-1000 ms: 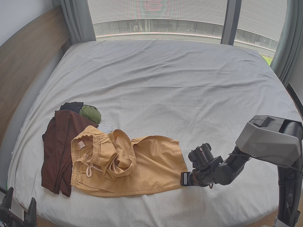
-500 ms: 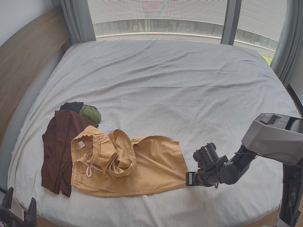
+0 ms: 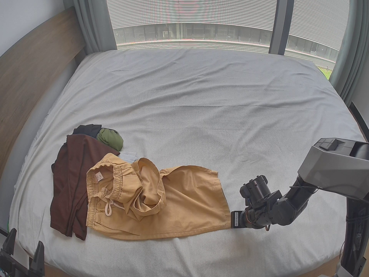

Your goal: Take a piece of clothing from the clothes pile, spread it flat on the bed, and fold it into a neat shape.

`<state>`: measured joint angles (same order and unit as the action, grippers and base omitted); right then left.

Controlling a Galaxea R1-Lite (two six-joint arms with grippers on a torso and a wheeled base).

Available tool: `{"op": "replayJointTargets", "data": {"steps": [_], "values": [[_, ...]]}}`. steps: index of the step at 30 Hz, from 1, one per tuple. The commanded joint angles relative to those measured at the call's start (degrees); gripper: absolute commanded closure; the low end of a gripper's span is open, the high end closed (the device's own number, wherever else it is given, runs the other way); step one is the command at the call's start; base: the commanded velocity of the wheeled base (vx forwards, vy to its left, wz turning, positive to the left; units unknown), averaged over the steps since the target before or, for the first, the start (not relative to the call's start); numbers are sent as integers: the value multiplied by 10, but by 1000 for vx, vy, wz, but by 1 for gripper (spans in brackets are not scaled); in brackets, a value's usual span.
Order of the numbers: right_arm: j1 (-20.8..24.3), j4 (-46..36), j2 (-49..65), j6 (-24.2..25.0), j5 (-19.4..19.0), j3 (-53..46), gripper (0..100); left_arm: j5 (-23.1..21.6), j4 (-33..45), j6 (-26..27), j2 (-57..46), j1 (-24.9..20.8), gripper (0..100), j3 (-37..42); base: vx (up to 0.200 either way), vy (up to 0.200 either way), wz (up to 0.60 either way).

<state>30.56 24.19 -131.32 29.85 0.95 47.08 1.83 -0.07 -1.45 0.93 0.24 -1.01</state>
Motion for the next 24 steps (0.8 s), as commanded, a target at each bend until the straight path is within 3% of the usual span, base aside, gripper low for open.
{"op": "replayJointTargets", "data": {"steps": [1, 4, 5, 14, 24], "values": [[1, 0, -5, -1, -2, 6, 100, 0, 0, 0, -8, 0, 0, 10, 0, 0, 0], [4, 2, -7, 0, -8, 19, 100, 0, 0, 0, -8, 0, 0, 10, 0, 0, 0], [5, 3, -9, 2, -9, 22, 0, 0, 0, 0, -8, 0, 0, 10, 0, 0, 0], [26, 4, -11, 4, -40, 43, 0, -1, 1, 2, -8, 0, 0, 10, 0, 0, 0], [34, 4, -28, 8, -51, 62, 0, -1, 1, 3, -8, 0, 0, 10, 0, 0, 0]]}}
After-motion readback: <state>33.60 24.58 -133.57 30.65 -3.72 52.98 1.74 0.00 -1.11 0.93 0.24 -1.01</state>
